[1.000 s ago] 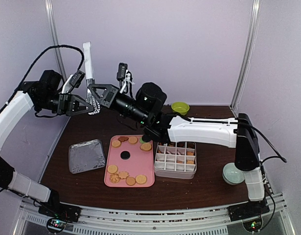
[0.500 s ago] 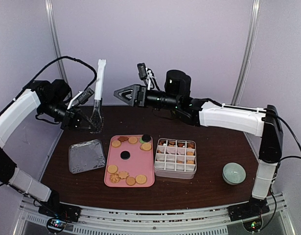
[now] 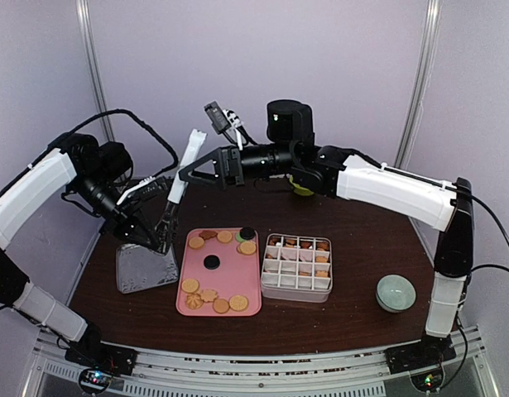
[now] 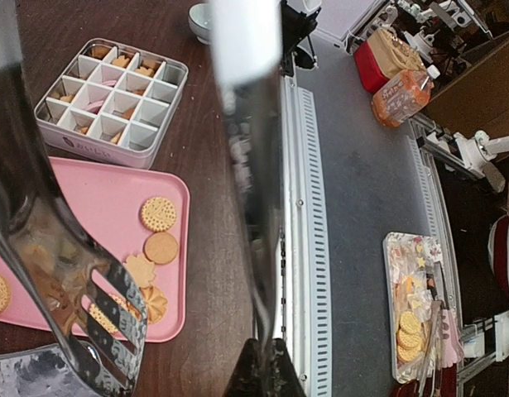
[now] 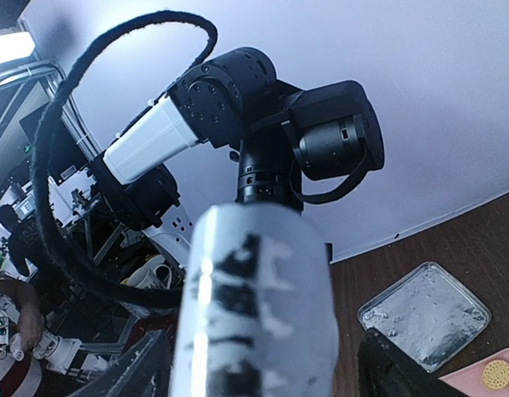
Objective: Pack the cookies
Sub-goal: Pass from the left arm to the right, then place the fake cookies on the plate.
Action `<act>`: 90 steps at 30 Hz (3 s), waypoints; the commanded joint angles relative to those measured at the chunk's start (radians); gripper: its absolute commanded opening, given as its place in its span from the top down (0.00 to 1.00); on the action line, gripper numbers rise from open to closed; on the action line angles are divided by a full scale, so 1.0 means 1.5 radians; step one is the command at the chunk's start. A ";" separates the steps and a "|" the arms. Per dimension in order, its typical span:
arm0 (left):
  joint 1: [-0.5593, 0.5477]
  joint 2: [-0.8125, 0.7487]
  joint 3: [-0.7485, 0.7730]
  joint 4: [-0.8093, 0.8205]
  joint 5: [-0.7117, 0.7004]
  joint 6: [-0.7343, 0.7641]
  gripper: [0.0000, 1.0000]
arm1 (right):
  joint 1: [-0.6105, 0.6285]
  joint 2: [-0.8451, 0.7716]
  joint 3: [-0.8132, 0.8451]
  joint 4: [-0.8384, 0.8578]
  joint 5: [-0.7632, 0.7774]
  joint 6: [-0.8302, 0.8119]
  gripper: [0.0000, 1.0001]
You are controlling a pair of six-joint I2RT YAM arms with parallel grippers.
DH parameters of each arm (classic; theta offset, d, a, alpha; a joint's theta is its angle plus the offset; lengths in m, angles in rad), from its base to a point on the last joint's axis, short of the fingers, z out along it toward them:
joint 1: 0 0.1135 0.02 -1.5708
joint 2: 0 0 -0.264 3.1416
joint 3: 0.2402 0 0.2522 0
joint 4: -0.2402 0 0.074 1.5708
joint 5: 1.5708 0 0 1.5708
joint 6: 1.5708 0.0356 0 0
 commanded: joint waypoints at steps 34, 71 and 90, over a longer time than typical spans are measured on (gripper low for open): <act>-0.026 -0.010 0.019 0.002 -0.108 0.001 1.00 | 0.025 0.037 0.075 -0.128 -0.020 -0.036 0.68; 0.191 -0.087 -0.119 0.236 -0.297 -0.157 0.02 | 0.185 -0.019 -0.158 -0.158 0.607 -0.195 0.76; 0.195 -0.077 -0.116 0.226 -0.272 -0.157 0.02 | 0.199 -0.041 -0.234 -0.156 0.601 -0.172 0.68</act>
